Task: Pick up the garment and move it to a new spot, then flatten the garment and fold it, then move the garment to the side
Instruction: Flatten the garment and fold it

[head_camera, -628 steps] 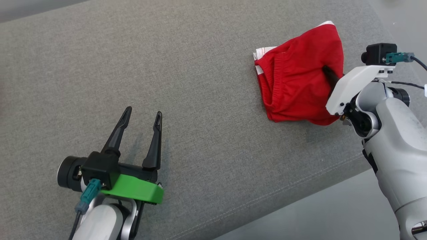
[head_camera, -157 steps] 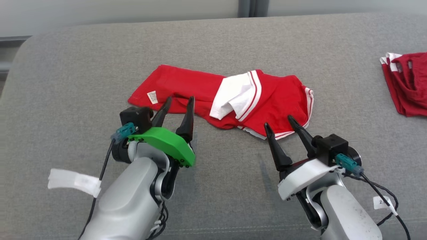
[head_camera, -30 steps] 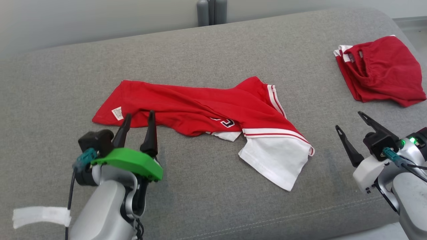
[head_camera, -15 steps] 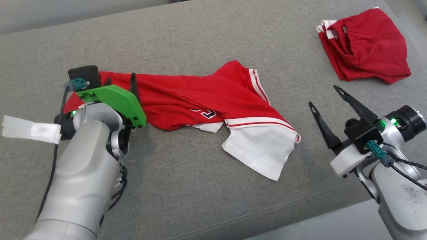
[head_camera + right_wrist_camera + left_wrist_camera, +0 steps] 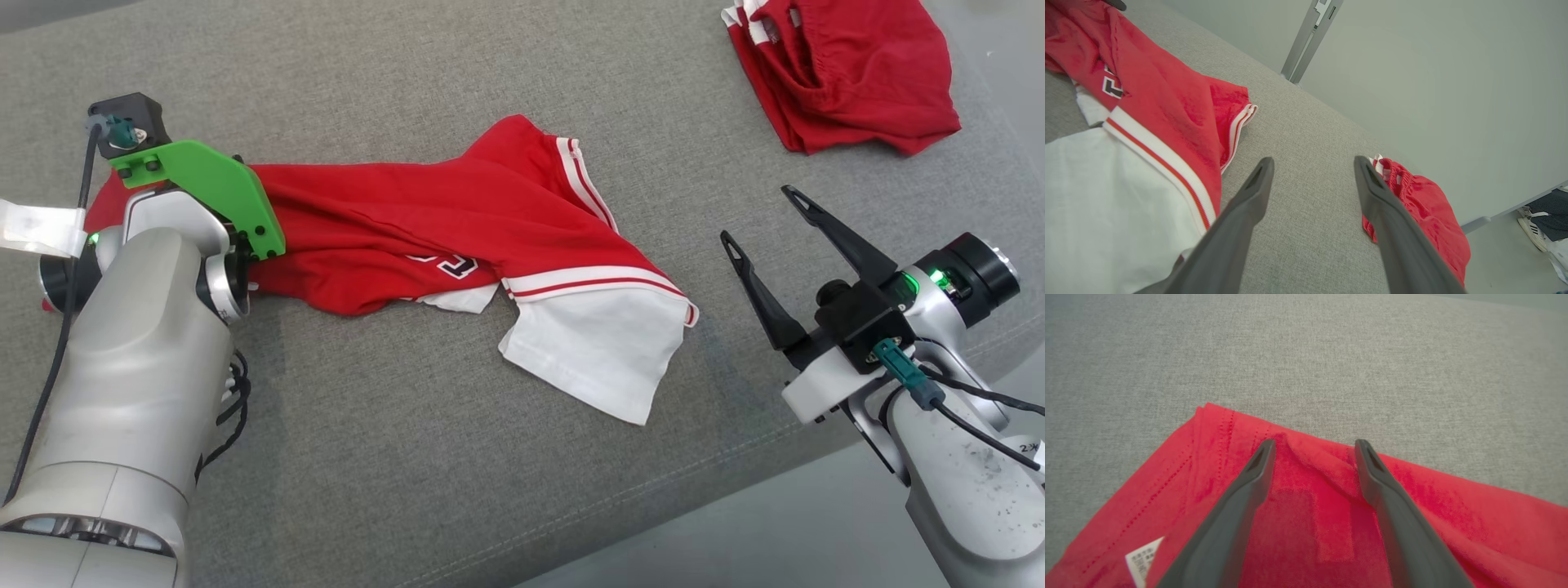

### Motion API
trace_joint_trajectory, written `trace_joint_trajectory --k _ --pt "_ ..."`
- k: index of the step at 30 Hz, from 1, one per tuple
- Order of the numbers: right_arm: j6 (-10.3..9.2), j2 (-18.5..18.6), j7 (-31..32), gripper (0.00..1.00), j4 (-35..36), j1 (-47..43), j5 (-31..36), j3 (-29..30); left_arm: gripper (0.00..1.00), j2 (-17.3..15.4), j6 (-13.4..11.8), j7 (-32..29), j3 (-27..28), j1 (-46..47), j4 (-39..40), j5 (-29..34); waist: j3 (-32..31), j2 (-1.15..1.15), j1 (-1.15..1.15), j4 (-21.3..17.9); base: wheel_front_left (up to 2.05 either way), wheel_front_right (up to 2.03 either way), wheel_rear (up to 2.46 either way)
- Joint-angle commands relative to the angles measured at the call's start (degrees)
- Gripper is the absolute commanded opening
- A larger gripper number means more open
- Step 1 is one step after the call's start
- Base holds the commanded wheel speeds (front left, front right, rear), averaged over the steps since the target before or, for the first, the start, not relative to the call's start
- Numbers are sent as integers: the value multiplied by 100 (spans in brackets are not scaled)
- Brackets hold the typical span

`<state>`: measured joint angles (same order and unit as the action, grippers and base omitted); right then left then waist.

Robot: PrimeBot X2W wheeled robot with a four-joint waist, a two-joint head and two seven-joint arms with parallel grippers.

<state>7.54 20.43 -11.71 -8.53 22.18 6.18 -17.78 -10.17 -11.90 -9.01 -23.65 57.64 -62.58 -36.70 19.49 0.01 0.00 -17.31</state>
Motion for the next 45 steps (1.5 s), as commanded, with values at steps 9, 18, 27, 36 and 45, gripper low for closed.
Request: trace_joint_trajectory --k 9,18,27,36,45 --pt "-10 -78 0 100 62 -8 66 33 71 -51 -95 -224 -120 297 -483 70 158 -1 0 -34 0 0 0" --pt "-10 -126 -37 100 46 -34 100 74 0 63 16 -164 -190 283 -634 49 98 -1 0 110 0 0 0" --pt "-10 -76 -8 100 -3 -84 132 180 0 236 250 575 -81 471 -388 -105 -108 -1 0 413 0 0 0" --pt "-10 -58 49 100 23 -127 120 245 0 467 569 1686 52 616 121 -239 -393 -1 0 793 0 0 0" --pt "-10 -134 93 100 104 -512 37 477 0 559 854 2355 331 -701 857 -596 -642 -1 0 1336 0 0 0"
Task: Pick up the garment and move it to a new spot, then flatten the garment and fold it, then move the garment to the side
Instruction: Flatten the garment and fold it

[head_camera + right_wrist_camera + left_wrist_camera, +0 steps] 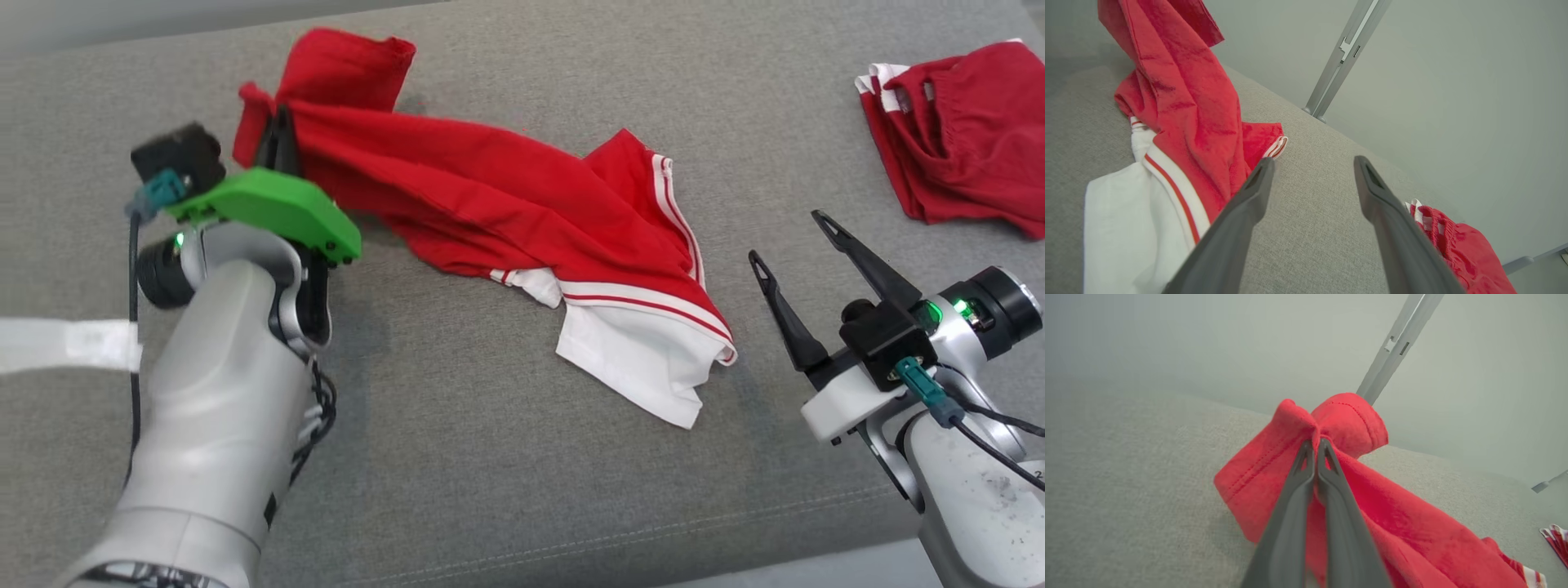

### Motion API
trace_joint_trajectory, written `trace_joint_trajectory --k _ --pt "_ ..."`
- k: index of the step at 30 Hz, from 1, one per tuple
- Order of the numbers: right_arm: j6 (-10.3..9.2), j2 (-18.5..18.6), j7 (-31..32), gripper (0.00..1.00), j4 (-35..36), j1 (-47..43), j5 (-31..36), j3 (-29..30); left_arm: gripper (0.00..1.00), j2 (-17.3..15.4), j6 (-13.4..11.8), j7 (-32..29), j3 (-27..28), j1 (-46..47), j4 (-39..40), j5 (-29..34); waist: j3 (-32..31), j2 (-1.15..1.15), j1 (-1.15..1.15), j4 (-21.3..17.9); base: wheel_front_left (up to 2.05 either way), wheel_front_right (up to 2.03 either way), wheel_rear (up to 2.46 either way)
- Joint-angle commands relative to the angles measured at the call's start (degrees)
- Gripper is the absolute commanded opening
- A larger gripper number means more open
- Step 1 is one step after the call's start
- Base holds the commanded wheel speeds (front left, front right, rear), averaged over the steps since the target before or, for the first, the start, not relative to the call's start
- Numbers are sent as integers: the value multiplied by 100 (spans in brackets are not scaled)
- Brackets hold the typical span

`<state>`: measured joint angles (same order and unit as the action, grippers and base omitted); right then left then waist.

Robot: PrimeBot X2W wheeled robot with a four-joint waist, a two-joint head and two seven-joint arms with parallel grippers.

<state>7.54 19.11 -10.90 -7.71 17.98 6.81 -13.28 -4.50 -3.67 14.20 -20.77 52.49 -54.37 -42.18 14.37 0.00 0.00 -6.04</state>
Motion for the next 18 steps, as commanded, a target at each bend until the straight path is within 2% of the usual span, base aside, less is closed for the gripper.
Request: trace_joint_trajectory --k 1,7,16,18 --pt "-10 -23 16 100 34 -130 -32 52 0 5 33 51 82 -375 81 -97 -145 0 0 263 0 0 0" --pt "-10 -101 51 100 52 -217 -46 37 0 75 -56 80 210 -1108 143 -301 -210 0 0 430 0 0 0" --pt "-10 -99 61 100 13 -154 -93 -69 0 121 -81 102 290 -1395 198 -382 -286 0 0 417 0 0 0" --pt "-10 -93 63 100 6 -201 -110 -34 11 132 -78 102 307 -1470 279 -371 -305 0 0 413 0 0 0"
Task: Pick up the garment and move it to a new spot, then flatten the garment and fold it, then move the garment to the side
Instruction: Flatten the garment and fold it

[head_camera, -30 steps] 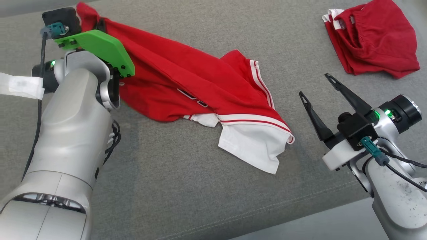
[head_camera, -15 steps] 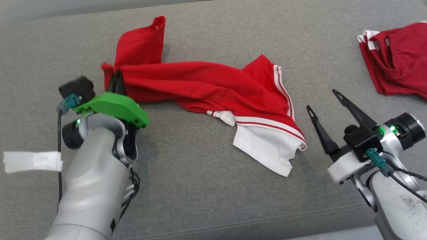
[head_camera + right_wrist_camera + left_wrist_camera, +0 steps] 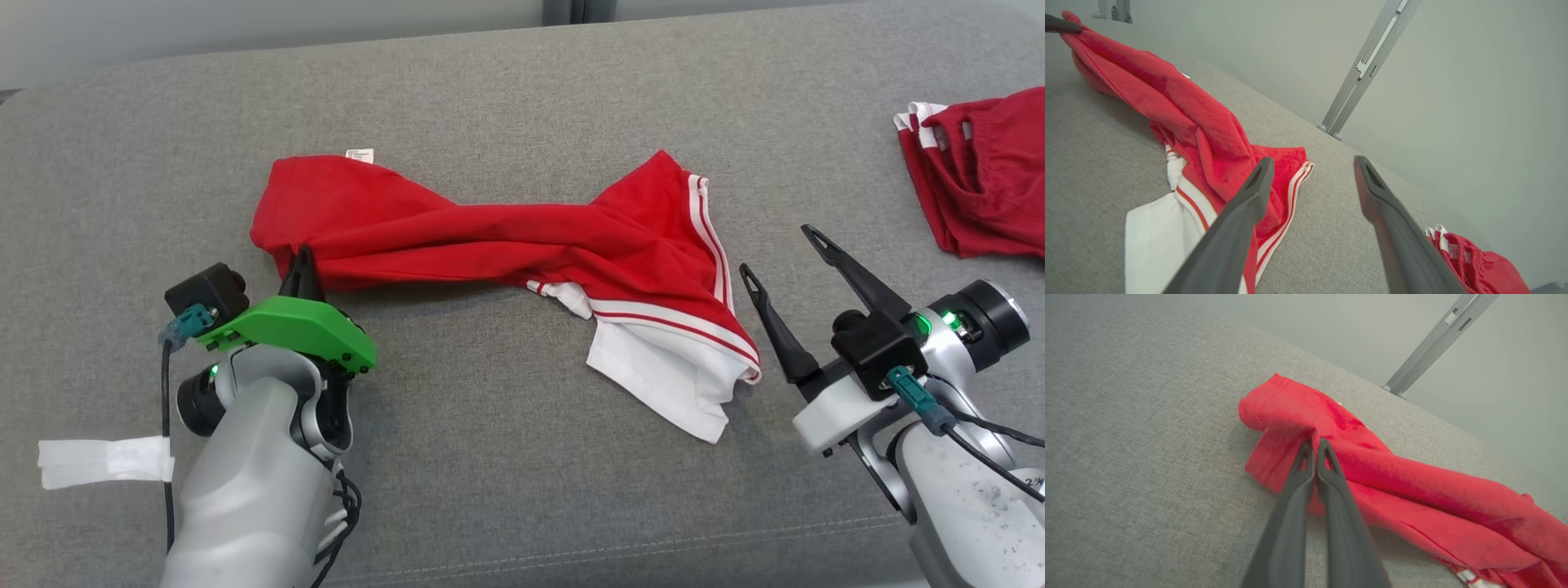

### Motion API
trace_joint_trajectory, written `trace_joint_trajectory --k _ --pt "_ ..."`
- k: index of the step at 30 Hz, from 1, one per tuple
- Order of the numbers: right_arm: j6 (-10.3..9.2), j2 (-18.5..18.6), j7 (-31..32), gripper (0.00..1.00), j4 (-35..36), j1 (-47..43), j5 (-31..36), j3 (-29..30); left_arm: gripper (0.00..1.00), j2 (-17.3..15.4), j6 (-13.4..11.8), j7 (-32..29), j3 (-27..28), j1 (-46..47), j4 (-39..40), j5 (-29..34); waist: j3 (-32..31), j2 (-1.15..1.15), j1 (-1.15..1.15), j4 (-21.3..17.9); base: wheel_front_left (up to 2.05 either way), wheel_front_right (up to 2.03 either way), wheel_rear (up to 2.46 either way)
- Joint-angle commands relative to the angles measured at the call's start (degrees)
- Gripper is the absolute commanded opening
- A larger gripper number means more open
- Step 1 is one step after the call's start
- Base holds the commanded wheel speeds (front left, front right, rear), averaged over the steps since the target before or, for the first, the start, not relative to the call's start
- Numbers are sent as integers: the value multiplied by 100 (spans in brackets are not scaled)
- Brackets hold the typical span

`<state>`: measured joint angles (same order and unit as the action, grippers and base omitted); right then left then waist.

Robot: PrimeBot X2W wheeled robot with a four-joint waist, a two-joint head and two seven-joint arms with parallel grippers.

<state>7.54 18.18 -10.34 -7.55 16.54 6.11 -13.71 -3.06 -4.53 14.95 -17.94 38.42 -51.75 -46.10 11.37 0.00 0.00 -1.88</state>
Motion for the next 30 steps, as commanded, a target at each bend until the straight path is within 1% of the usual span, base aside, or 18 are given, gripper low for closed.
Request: trace_joint_trajectory --k 1,2,3,5,13,17,18,19,20,21,23,24,25,26,30 --pt "-10 2 4 100 -13 -79 -43 26 16 -8 13 27 36 -116 56 23 -13 0 0 -5 0 0 0" --pt "-10 -1 0 100 -13 -100 -42 42 18 -6 15 28 49 -171 96 31 -23 0 0 -7 0 0 0" --pt "-10 -9 -3 100 -14 -121 -41 57 10 -4 3 28 80 -220 161 52 -34 0 0 -9 0 0 0" --pt "-10 -28 -10 100 -13 -139 -34 77 0 0 -26 29 132 -371 299 106 -55 0 0 -11 0 0 0" --pt "-10 -137 -61 100 -51 -309 -44 179 0 3 -149 28 432 -1260 1079 420 -152 0 0 17 0 0 0" --pt "-10 -203 -87 100 -122 -397 -49 166 0 6 -207 29 377 -1703 1318 335 -226 0 0 21 0 0 0" --pt "-10 -209 -97 100 -136 -412 -58 156 2 7 -213 29 358 -1819 1361 262 -247 0 0 20 0 0 0" --pt "-10 -217 -102 100 -158 -433 -58 148 8 5 -236 29 343 -1911 1402 199 -273 0 0 20 0 0 0" --pt "-10 -226 -101 100 -180 -456 -57 141 18 5 -251 29 316 -1995 1446 163 -301 0 0 22 0 0 0" --pt "-10 -233 -105 100 -198 -476 -60 136 31 5 -269 29 295 -2079 1489 131 -328 0 0 26 0 0 0" --pt "-10 -238 -112 100 -230 -490 -62 127 46 5 -319 29 278 -2227 1566 103 -386 0 0 32 0 0 0" --pt "-10 -240 -116 100 -242 -497 -69 121 62 6 -341 29 262 -2315 1578 41 -421 0 0 33 0 0 0" --pt "-10 -244 -118 100 -253 -517 -76 115 86 6 -355 28 257 -2383 1596 2 -456 0 0 34 0 0 0" --pt "-10 -248 -118 100 -267 -544 -81 106 100 5 -362 26 250 -2433 1621 -5 -490 0 0 35 0 0 0" --pt "-10 -269 -115 100 -302 -617 -99 97 100 6 -402 25 318 -2657 1721 31 -621 0 0 50 0 0 0"
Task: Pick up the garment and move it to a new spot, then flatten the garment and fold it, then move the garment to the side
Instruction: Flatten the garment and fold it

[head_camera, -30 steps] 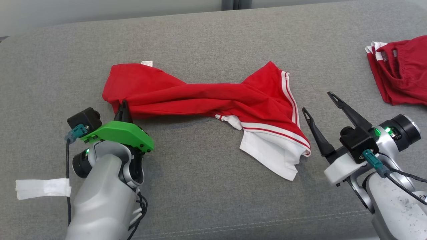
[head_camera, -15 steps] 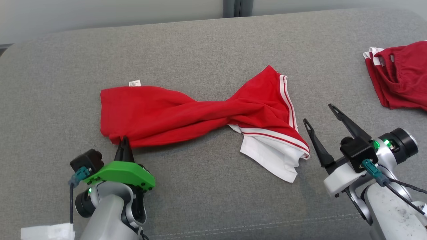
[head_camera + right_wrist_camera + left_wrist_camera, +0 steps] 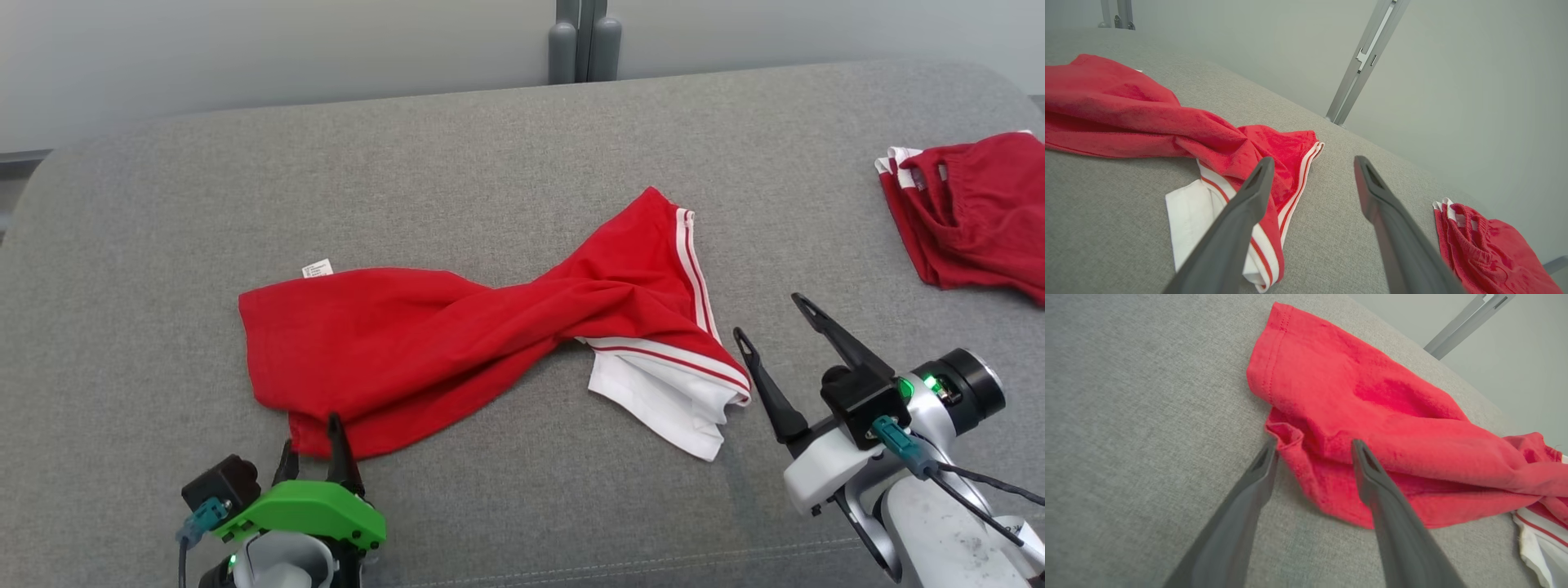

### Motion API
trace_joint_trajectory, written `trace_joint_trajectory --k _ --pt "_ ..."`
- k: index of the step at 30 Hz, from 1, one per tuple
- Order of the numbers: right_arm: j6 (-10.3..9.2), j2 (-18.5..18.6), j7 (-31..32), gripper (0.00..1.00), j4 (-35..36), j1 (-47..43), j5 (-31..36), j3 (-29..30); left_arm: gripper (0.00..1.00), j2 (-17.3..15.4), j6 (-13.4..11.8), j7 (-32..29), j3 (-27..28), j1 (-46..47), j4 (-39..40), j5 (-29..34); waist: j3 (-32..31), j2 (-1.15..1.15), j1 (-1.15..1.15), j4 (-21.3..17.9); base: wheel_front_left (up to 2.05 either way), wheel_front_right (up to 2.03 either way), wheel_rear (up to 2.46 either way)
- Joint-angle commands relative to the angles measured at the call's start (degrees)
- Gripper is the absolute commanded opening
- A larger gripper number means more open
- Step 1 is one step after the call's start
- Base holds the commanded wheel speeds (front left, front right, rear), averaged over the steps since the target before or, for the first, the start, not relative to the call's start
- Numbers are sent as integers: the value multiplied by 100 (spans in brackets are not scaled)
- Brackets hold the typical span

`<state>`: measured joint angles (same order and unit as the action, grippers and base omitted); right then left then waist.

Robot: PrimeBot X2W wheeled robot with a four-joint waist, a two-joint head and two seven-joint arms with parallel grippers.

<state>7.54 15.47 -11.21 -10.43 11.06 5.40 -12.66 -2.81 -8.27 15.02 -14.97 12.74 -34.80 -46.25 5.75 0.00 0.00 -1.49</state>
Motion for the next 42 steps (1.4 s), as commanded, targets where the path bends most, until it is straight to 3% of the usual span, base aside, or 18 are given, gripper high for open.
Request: trace_joint_trajectory --k 1,15,31,34,42 --pt "-10 -5 -29 100 -15 -84 -29 -5 100 -19 -28 18 39 -150 47 65 -92 0 0 13 0 0 0" --pt "-10 -207 -35 100 93 -334 -35 332 100 -169 -93 17 693 -882 805 687 -308 0 0 29 0 0 0" --pt "-9 -968 -56 100 141 -862 -199 1091 100 -249 348 18 823 -1727 2441 1683 -566 0 0 -56 0 0 0" --pt "-10 -1094 -93 100 93 -986 -314 1189 100 -280 542 18 779 -1914 2603 1723 -601 0 0 -54 0 0 0" --pt "-9 -1248 -163 100 -125 -1329 -586 1190 100 -311 709 18 1025 -2338 2830 2035 -720 0 0 -16 0 0 0"
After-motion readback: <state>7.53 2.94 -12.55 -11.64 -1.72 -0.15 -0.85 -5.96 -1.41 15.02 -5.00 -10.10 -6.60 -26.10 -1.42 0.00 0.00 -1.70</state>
